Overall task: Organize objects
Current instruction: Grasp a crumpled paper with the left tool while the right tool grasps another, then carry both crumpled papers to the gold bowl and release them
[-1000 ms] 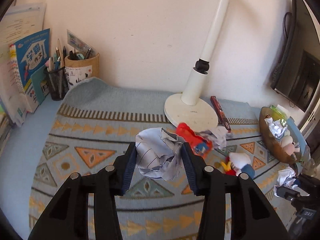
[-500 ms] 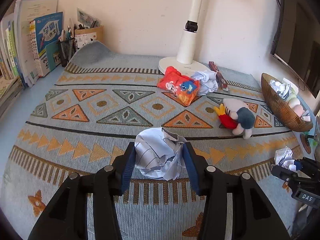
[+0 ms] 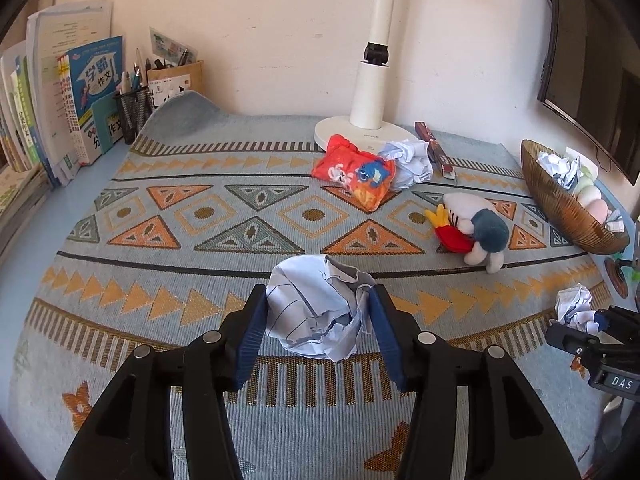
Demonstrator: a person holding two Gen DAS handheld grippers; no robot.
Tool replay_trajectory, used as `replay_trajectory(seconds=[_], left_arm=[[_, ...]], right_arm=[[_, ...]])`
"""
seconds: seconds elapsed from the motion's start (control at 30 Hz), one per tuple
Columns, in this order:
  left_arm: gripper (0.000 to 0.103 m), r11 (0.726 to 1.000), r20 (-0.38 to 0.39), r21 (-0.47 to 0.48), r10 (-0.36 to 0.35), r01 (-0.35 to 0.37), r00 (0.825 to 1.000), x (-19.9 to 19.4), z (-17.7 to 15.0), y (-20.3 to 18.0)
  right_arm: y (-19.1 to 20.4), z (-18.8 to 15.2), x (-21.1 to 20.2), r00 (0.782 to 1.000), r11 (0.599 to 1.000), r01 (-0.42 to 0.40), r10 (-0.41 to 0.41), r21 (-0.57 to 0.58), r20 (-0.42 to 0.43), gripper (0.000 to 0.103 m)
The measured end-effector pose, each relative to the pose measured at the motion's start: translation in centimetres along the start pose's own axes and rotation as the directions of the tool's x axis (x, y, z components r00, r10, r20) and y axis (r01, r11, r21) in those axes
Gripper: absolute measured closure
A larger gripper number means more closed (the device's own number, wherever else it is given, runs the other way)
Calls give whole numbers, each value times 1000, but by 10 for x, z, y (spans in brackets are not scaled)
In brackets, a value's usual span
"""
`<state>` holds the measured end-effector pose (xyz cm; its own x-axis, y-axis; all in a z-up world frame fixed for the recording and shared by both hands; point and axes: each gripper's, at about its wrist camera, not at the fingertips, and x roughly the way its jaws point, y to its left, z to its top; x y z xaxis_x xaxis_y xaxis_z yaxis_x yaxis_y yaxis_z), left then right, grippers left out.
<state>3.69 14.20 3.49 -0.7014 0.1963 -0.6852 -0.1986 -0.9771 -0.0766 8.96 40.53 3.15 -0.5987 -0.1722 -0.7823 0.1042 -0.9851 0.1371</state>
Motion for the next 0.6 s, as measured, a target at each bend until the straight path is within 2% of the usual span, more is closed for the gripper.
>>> replay_trajectory(seconds=[0.1, 0.13, 0.17, 0.2, 0.6], left_arm=[[54, 1000, 0, 0, -1, 1, 1000, 0, 0, 0], [53, 1000, 0, 0, 1, -1, 1000, 0, 0, -1], [52, 1000, -1, -1, 4, -4, 1000, 0, 0, 0], [52, 1000, -1, -3, 4, -4, 1000, 0, 0, 0], [52, 1000, 0, -7, 5, -5, 1000, 0, 0, 1]], right_arm=[[1, 0, 0, 1000, 1000, -12, 12, 0, -1, 46], [1, 0, 0, 1000, 1000, -10, 10, -2, -1, 42], [1, 1, 1, 1000, 1000, 15, -15, 2, -5, 30], [0, 1, 2, 1000, 1000, 21, -21, 10, -8, 28], [-2, 0, -1, 1000, 1000, -22, 22, 19, 4, 28]])
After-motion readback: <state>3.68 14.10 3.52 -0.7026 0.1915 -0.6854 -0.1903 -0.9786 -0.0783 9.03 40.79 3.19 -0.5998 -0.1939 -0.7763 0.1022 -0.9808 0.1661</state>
